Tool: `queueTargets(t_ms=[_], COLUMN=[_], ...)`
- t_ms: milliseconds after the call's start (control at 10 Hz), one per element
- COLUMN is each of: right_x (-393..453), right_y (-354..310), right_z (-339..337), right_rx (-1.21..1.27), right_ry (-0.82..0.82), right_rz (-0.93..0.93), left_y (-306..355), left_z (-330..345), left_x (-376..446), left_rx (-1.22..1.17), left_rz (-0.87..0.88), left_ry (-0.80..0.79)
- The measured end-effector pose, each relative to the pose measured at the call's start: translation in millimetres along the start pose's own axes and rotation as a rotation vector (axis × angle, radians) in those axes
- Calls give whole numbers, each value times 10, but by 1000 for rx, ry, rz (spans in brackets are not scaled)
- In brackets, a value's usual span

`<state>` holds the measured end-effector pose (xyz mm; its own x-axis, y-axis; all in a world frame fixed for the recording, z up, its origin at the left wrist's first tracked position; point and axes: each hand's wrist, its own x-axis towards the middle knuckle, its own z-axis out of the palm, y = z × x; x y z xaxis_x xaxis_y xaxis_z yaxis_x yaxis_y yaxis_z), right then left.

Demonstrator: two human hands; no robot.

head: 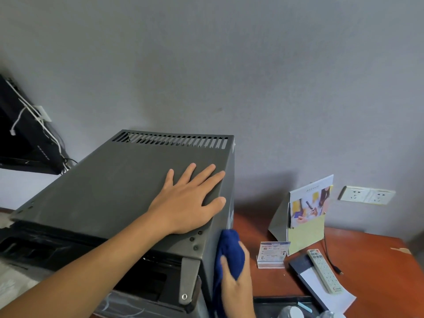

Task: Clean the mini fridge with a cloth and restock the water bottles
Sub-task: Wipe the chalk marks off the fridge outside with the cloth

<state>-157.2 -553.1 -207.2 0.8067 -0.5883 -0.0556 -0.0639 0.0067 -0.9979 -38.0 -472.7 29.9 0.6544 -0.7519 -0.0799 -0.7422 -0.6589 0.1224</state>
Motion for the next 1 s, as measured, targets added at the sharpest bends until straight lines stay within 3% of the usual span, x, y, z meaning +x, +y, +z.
queueTargets(t_ms=[100, 200, 400, 500, 700, 900, 1000], right_x=[627, 1187, 2243, 2325, 1742, 293, -328], right_y=[-380, -405, -444, -402, -298, -5, 284], right_z=[-37, -55, -64, -58, -34, -38, 18], right_rx=[92, 137, 70, 58, 45, 121, 46], right_ry=[129, 126, 129, 124, 112, 86, 65], right_rz=[-94, -87, 52, 93, 51, 44, 137], left_y=[1, 0, -30, -39, -54, -30, -23], left_z=[-4, -9, -22, -26, -30, -34, -31], left_x=[16, 31, 52, 54, 61, 34, 19], left_rx=[3, 5, -8, -8, -15, -23, -14], left_rz=[-2, 0, 4, 3, -4, -19, -23], left_ry=[7, 9, 0, -3, -5, -12, -19])
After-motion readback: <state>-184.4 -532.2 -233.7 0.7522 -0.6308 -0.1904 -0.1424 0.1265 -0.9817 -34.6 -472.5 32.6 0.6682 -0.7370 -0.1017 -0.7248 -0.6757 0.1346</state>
